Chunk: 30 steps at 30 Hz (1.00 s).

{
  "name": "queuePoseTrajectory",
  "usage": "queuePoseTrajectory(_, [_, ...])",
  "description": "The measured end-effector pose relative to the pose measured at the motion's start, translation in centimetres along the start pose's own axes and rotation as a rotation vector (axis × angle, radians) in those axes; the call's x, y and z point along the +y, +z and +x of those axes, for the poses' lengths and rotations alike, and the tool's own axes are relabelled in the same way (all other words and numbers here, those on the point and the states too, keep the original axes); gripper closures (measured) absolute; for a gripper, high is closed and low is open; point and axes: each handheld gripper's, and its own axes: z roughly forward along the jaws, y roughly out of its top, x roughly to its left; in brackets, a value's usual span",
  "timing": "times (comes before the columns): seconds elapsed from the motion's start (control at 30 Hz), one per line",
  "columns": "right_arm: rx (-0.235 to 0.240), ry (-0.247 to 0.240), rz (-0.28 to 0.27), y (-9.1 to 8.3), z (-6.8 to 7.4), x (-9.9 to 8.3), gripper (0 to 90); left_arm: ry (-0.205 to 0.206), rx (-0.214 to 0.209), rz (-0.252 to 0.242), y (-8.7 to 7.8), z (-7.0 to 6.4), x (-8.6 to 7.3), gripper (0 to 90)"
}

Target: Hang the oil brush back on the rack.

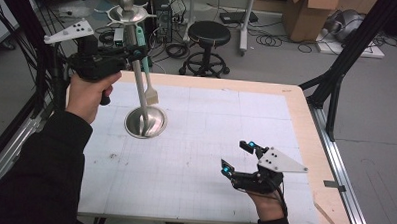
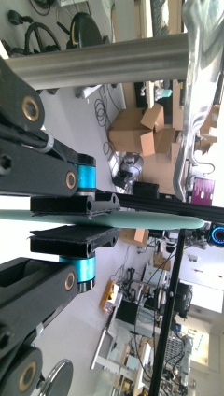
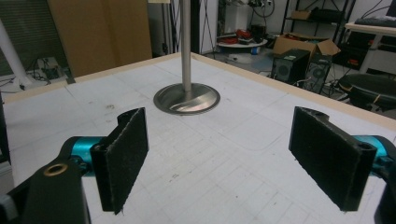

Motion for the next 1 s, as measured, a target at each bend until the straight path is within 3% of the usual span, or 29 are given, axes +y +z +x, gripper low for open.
queuePoseTrajectory(0.57, [0.019, -0.001, -0.004, 0.2, 0.1, 0.0, 18.5, -0.025, 0.07, 0.013, 0.5, 0.9, -0.4, 82.4])
queuePoseTrajectory(0.73, [0.018, 0.002, -0.006, 0.0, 0.0, 0.0, 18.5, -0.01, 0.086, 0.007, 0.4, 0.6, -0.7, 80.7])
queuePoseTrajectory(0.87, [0.005, 0.006, -0.008, -0.3, -0.2, 0.0, 18.5, 0.0, 0.116, 0.003, -0.3, 0.3, -1.6, 55.5])
queuePoseTrajectory(0.93, [-0.005, 0.01, -0.008, -0.5, -0.4, 0.0, 18.5, 0.044, 0.134, 0.012, -0.9, 0.0, -2.1, 48.0])
queuePoseTrajectory(1.0, [-0.019, 0.014, -0.009, -0.7, -0.7, 0.0, 18.5, 0.053, 0.125, 0.007, -1.8, -0.1, -2.8, 41.4])
